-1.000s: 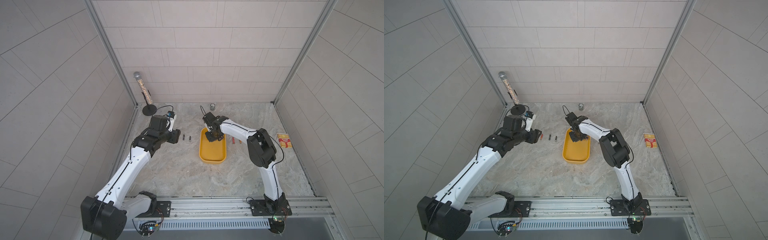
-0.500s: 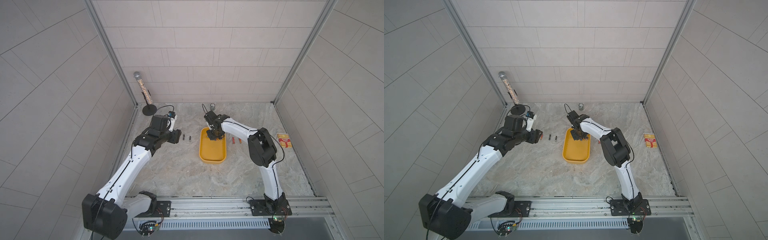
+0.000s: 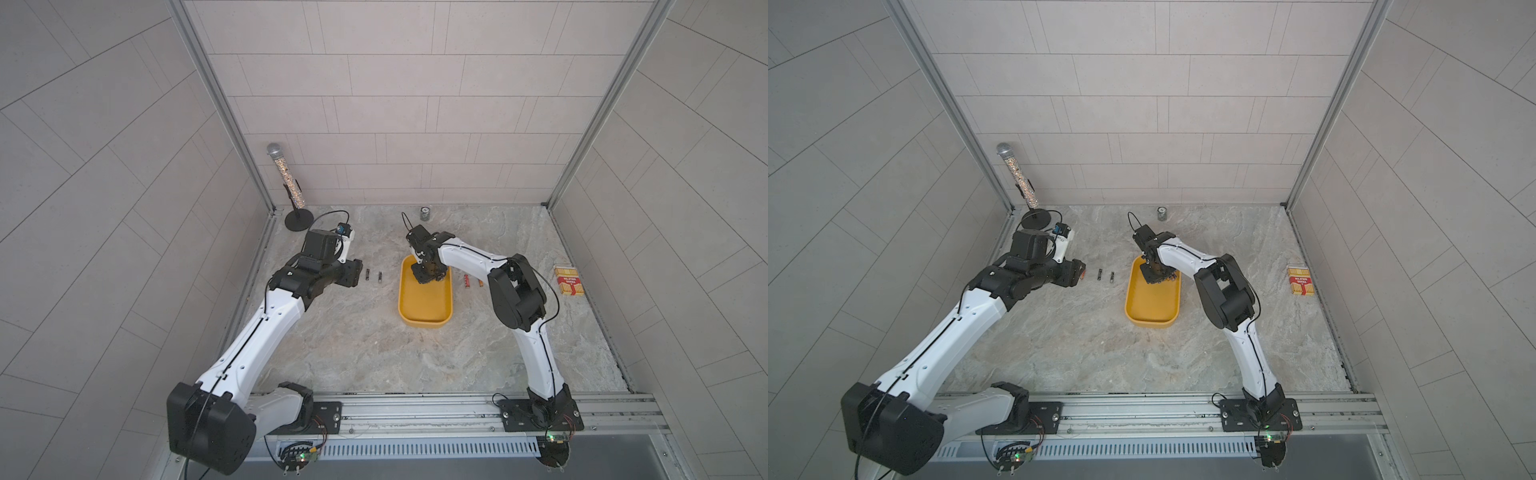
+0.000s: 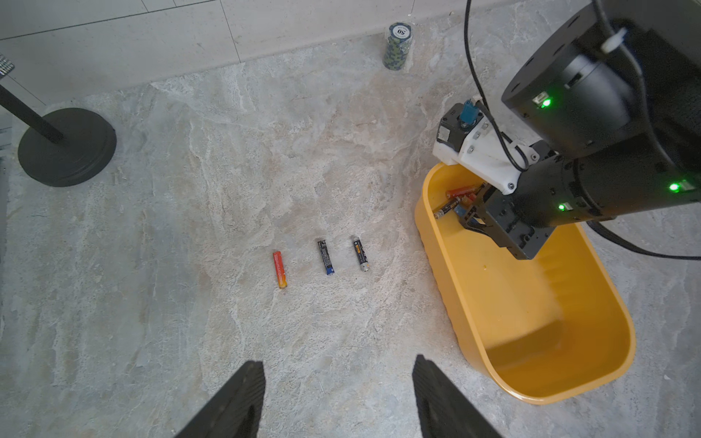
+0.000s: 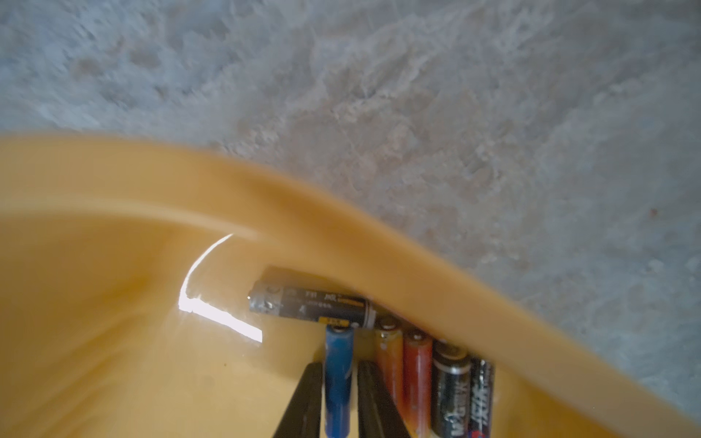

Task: Take the batteries out of the storage box
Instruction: Pick up the battery from the storage box.

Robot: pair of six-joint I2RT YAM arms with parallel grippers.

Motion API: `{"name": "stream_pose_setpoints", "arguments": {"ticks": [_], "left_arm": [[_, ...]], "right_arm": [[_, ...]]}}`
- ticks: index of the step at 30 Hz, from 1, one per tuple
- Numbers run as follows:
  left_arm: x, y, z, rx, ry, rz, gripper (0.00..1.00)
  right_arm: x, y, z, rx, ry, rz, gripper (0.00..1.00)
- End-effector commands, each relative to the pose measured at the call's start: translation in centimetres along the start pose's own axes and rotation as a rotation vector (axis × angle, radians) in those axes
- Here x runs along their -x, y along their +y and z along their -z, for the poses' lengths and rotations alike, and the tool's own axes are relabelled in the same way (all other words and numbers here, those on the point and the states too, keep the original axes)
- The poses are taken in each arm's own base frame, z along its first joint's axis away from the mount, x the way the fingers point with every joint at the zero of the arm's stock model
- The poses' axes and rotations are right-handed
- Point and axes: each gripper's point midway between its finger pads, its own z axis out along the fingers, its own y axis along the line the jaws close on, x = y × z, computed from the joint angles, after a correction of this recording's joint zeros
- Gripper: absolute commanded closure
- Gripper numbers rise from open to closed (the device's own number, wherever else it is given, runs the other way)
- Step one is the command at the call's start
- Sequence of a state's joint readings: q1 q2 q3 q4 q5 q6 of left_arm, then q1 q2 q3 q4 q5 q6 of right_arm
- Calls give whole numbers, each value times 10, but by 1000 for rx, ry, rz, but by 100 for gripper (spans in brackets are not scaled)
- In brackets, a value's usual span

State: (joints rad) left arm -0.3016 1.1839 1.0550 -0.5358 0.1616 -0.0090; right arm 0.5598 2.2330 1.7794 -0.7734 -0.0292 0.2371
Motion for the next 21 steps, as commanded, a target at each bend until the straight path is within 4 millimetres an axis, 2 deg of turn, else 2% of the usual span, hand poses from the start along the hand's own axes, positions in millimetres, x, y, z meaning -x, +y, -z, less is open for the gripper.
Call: {"name": "stream_pose_setpoints", "arguments": {"ticks": [1, 6, 10, 16, 19, 21], "left_arm": [[4, 0, 2, 5, 2, -9, 30], [4, 0, 0, 8, 11, -7, 30], [3, 0, 0, 8, 13, -6, 30], [4, -6, -1, -30, 7, -6, 26], [4, -14, -3, -72, 3, -6, 19], [3, -24, -6, -109, 12, -25, 16]], "right_arm": [[-9, 3, -10, 22, 44, -8, 81], [-10, 4, -5, 28, 48, -24, 94], [-4, 5, 19, 45, 12, -44, 100], [14, 3, 90, 113, -117, -79, 100], [18, -8, 122, 151, -185, -125, 100], [17, -25, 138, 152, -222, -162, 100]]}}
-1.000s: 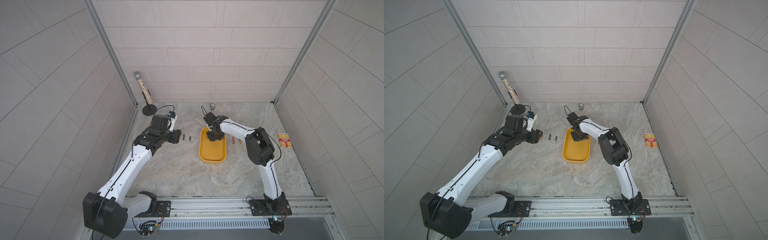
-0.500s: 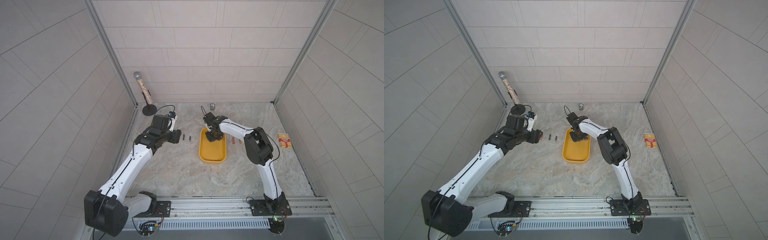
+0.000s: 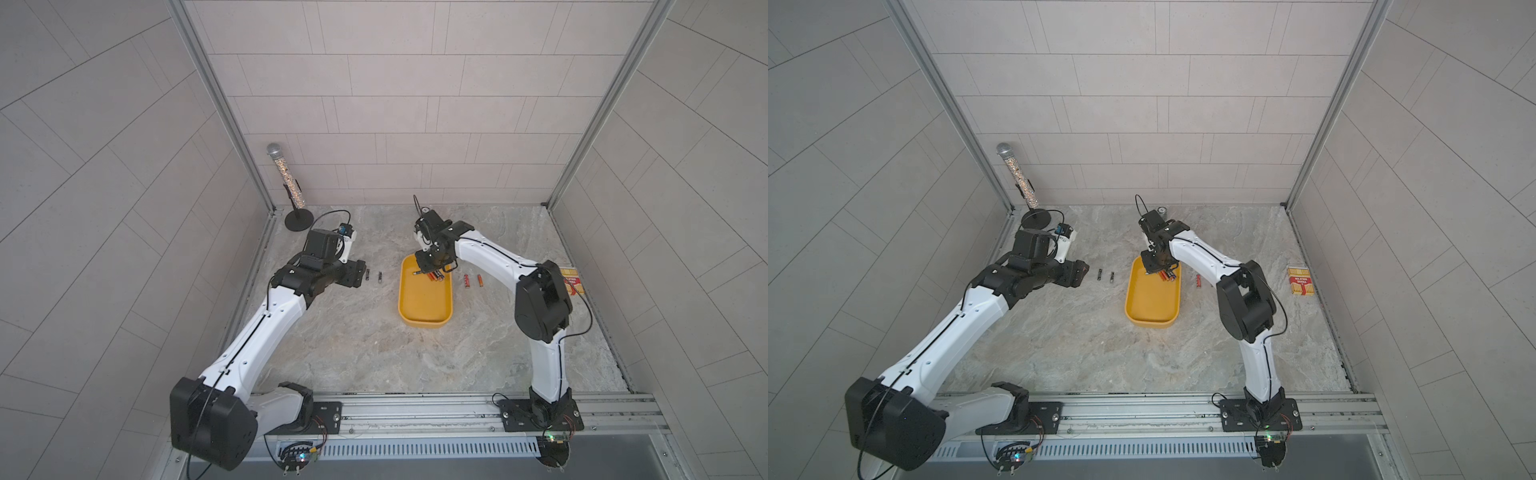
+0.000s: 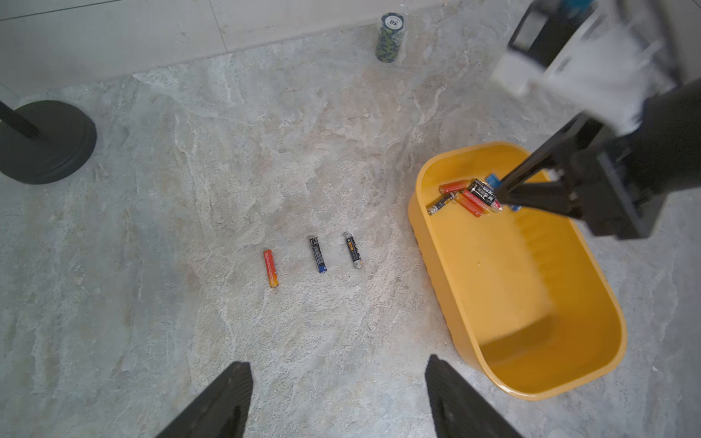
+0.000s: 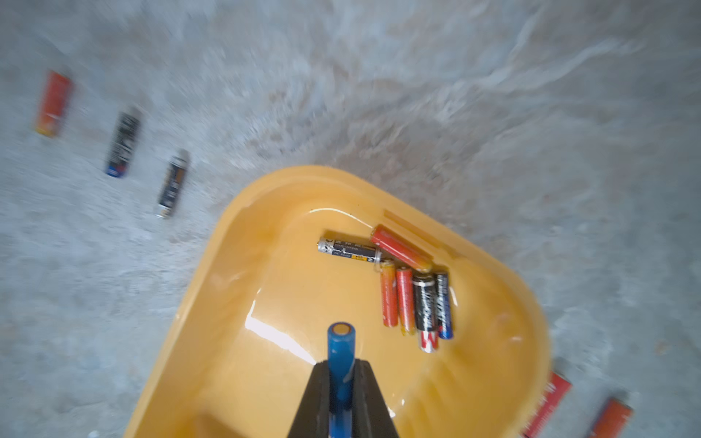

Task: Take the batteries out of the storage box
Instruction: Pick up the battery from the storage box, then place the battery at the center of the board.

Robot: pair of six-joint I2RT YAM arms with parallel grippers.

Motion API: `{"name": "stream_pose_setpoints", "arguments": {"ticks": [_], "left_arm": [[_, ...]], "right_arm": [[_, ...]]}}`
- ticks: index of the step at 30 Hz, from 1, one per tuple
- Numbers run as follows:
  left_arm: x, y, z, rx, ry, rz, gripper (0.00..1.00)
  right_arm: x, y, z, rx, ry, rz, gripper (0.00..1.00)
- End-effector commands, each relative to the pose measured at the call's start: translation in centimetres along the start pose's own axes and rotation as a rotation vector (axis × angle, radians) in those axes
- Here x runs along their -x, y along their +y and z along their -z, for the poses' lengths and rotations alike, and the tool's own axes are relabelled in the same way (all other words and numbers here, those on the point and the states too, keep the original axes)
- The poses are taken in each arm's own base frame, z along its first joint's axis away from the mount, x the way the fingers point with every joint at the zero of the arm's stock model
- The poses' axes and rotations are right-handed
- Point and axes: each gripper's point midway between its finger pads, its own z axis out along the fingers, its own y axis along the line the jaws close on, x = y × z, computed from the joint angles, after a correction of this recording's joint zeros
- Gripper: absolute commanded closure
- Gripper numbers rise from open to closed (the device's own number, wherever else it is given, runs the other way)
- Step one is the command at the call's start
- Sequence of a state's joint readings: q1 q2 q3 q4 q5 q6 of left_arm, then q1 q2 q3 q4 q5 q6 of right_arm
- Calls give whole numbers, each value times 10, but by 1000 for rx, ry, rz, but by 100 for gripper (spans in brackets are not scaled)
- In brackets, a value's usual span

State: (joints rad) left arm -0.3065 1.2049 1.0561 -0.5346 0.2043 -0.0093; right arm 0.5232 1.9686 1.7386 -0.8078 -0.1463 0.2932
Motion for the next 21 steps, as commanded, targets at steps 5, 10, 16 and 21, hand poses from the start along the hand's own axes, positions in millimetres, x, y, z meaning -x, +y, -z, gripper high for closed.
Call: {"name": "stream_pose_setpoints", "arguments": {"ticks": [5, 10, 16, 21], "left_arm": [[-11, -62, -12, -127, 65, -207, 12], [-47, -127, -22, -266, 185, -405, 12], [-64, -159, -17, -355, 229, -495, 12], [-45, -156, -5, -363, 144, -458, 11]], "right_arm": [[-7, -86, 55, -125, -92, -179, 100], [-55, -171, 48, -339, -14, -310, 100], [-101, -205, 22, -476, 119, -342, 100], [-112, -220, 2, -535, 167, -356, 100]]}}
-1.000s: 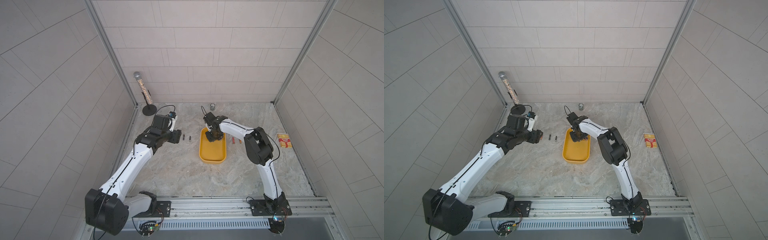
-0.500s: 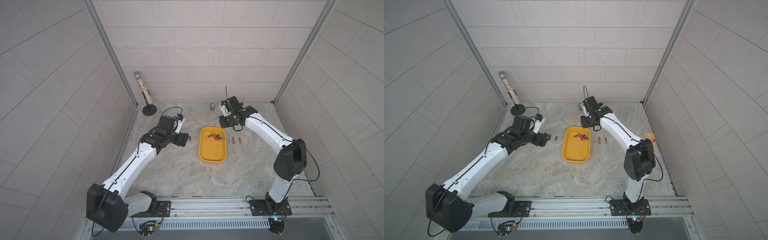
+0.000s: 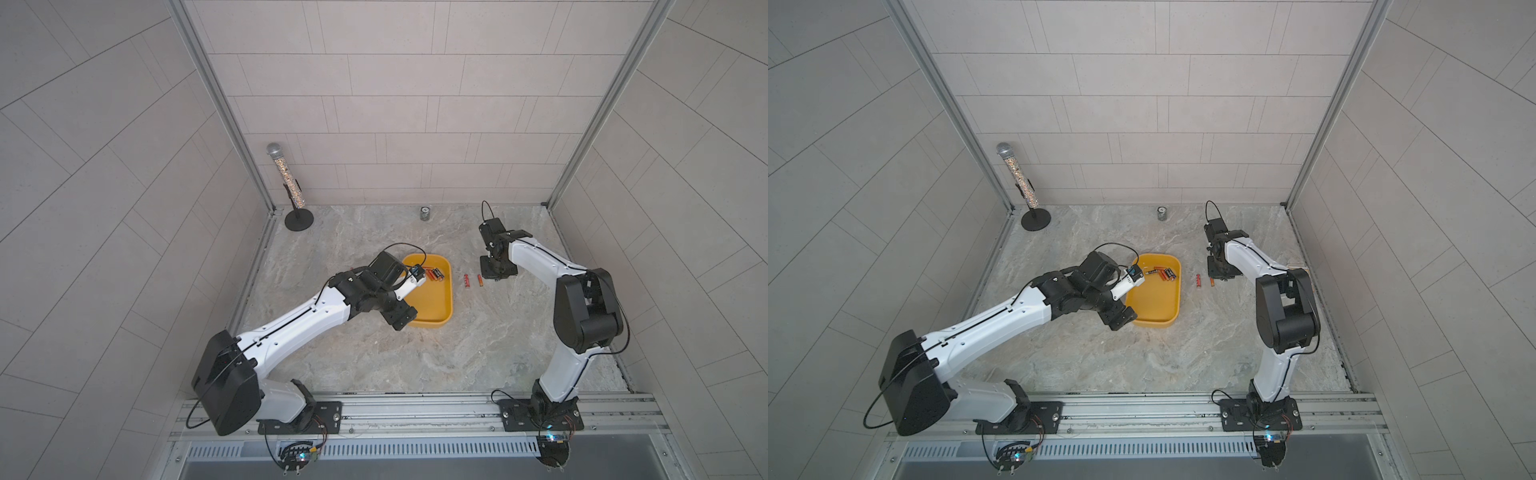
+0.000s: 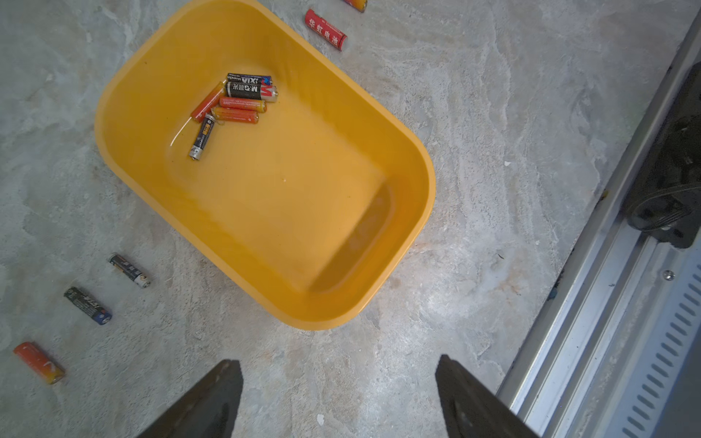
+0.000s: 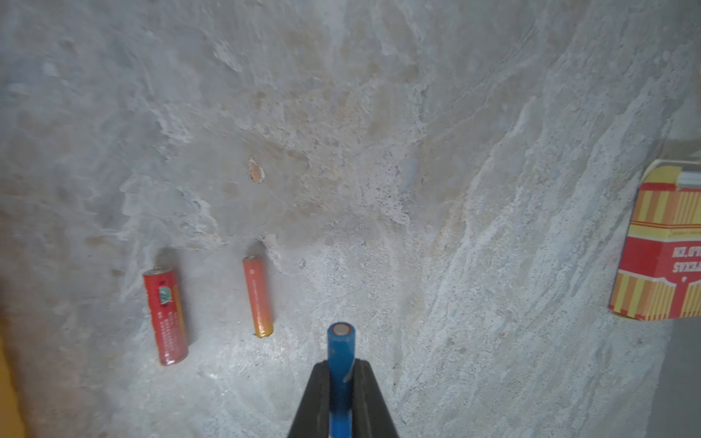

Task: Take the batteries out of the storage box
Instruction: Place the battery at the center of the board.

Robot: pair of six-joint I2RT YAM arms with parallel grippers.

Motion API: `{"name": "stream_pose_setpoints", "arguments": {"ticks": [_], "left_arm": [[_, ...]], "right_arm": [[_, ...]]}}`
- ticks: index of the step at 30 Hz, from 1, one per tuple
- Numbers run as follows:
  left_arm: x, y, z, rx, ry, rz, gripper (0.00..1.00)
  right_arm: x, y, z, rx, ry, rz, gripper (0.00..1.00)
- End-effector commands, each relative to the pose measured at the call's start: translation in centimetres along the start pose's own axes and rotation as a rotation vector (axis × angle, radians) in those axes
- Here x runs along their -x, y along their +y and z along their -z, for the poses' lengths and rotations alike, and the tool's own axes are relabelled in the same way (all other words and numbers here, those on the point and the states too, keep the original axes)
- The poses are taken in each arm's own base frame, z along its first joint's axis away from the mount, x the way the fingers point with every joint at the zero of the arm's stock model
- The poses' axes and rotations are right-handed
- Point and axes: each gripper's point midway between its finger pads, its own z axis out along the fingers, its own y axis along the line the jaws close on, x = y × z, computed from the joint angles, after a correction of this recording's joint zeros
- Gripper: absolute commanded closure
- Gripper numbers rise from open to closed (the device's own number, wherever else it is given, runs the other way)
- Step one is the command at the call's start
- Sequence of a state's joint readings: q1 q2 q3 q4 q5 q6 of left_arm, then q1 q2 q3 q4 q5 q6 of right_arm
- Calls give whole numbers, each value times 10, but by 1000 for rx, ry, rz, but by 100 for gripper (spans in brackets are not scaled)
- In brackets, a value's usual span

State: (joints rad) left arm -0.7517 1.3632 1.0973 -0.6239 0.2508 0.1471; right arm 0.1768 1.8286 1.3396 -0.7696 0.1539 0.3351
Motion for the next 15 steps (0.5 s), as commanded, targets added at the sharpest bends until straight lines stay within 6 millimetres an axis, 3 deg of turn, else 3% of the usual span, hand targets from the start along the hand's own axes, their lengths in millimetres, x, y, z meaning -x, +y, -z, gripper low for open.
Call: {"name": "stream_pose_setpoints", "arguments": {"ticks": [1, 11, 15], "left_arm": [[19, 5, 24, 18, -99, -6, 11], [24, 38, 36, 112, -177, 72, 8], [23, 43, 39, 126, -183, 83, 7]], "right_arm": [[3, -12, -14, -86, -1, -19, 100], [5, -8, -45, -100, 35, -18, 100], [4, -8, -55, -98, 51, -19, 100]]}}
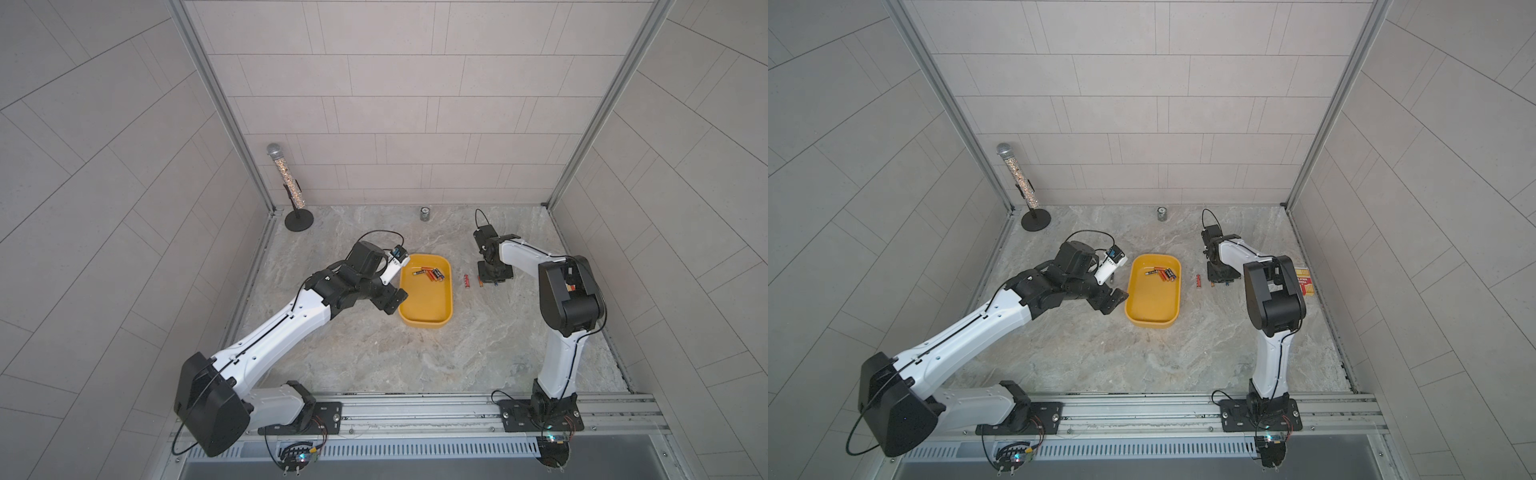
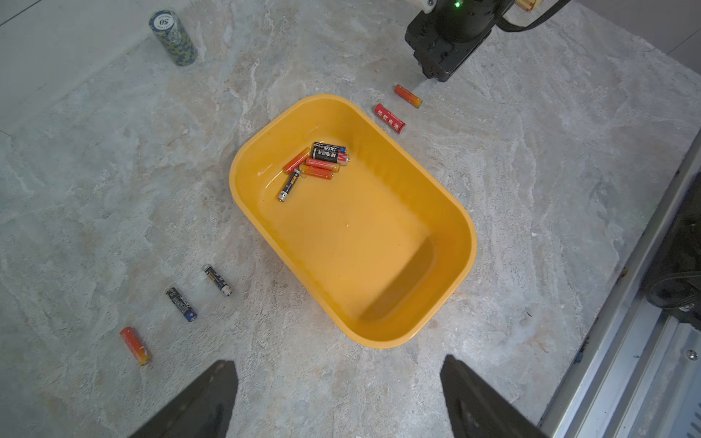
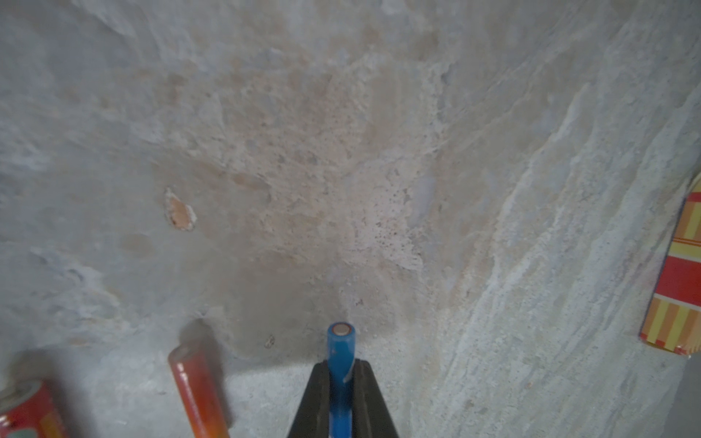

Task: Take the batteries out of the storage box
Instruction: Place the battery at the center of the board.

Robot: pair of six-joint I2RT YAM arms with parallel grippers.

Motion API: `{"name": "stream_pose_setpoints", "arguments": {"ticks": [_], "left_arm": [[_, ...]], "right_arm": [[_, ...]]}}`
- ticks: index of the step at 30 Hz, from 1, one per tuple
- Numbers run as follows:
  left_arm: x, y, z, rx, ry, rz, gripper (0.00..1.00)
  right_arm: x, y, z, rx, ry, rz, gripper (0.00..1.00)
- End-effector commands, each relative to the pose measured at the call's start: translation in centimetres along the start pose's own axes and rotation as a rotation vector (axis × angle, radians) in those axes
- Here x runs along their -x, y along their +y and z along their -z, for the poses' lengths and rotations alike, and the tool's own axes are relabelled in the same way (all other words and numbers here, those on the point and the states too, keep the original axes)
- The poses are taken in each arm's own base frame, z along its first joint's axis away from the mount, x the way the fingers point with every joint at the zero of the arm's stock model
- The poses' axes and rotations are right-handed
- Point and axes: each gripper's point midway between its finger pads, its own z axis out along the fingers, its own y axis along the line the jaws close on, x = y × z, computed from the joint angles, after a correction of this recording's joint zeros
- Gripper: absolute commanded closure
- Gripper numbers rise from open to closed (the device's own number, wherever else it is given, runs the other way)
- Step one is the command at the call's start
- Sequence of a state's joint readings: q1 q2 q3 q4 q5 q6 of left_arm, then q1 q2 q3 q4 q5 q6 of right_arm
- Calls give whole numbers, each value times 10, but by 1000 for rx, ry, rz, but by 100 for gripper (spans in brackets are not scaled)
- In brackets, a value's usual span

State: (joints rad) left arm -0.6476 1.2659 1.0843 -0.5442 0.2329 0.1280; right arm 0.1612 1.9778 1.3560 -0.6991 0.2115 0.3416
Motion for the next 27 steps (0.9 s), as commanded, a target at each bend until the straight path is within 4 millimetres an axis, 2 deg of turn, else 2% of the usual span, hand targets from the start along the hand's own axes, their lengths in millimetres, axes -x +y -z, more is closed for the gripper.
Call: {"name": "stream_pose_setpoints", "arguments": {"ticks": [1, 5, 9, 17, 22, 25, 27], "left_arm": [[2, 4, 3, 18, -22, 10, 7], [1, 5, 2, 17, -17, 11, 7], [0, 5, 1, 14, -15, 14, 7], [1, 3, -1, -7, -12, 29, 6], [5, 2, 4, -28, -28, 37, 6], [8, 5, 10, -8, -55, 34, 6], [11, 7, 14, -10, -85, 44, 6]], "right_arm": [[2, -3, -9, -15, 13, -17, 100], [0, 0, -13, 2, 29, -18, 99], [0, -2, -12, -9, 30, -20, 89], [-2, 2, 2, 49, 11, -55, 68], [0, -4, 17, 47, -15, -67, 65], [5, -9, 31, 49, -36, -76, 59], [8, -12, 44, 53, -51, -82, 58]]}}
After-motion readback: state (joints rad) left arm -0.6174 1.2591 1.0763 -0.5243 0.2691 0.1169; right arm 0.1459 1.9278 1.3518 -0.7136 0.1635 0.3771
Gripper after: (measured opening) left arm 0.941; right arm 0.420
